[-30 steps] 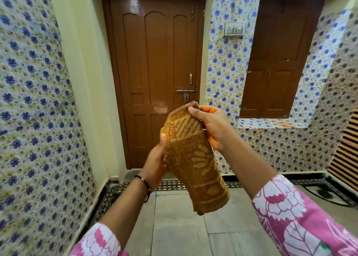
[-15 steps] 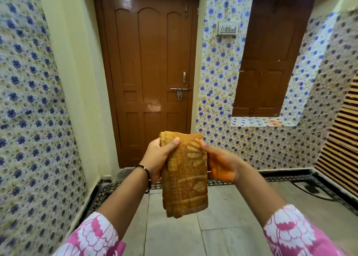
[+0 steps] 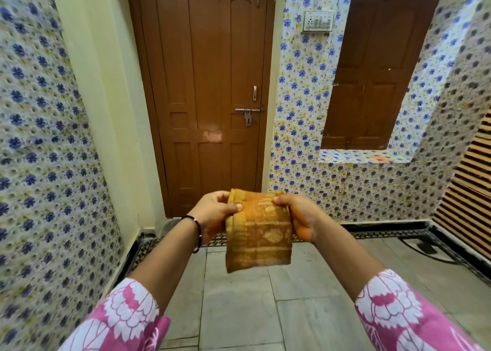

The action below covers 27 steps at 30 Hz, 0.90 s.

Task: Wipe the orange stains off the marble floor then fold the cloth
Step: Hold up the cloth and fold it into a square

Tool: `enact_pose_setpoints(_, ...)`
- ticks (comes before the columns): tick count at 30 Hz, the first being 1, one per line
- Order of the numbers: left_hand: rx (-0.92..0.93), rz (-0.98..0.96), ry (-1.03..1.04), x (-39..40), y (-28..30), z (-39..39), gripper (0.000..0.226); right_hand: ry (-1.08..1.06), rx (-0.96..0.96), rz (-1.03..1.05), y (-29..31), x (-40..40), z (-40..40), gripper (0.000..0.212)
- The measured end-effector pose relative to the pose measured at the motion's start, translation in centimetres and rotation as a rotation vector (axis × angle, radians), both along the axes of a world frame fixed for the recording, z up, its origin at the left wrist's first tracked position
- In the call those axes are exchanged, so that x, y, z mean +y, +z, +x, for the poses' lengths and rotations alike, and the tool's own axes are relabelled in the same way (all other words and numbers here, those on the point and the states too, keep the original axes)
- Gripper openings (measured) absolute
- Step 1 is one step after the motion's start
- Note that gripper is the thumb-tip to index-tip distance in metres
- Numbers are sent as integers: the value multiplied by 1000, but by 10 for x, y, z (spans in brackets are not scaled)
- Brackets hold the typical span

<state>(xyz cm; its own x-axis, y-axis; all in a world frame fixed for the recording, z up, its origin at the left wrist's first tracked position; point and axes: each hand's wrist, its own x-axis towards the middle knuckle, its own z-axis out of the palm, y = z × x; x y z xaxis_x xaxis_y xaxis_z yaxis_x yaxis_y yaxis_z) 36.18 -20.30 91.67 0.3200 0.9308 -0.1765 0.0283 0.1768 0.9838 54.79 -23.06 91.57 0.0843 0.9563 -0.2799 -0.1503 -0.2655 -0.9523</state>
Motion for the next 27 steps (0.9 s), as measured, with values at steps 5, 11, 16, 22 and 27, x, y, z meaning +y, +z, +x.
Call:
enact_pose_setpoints(5,-224,343,49,11,15,-7,22,-22,130,372,16,2,4,24)
enact_pose_setpoints(11,-189,299,74,13,19,-2,28,-48,158,399,21,16,2,46)
enact_pose_setpoints(16,-212,289,163,16,12,-5,22,-67,157,397,11,20,6,17)
enact_pose_setpoints(22,-129,309,122,16,8,-4,14,-134,22,384,7,15,-6,18)
enact_pose_setpoints(27,-135,283,190,18,0,5,19,-126,55,278,-3,3,-22,42)
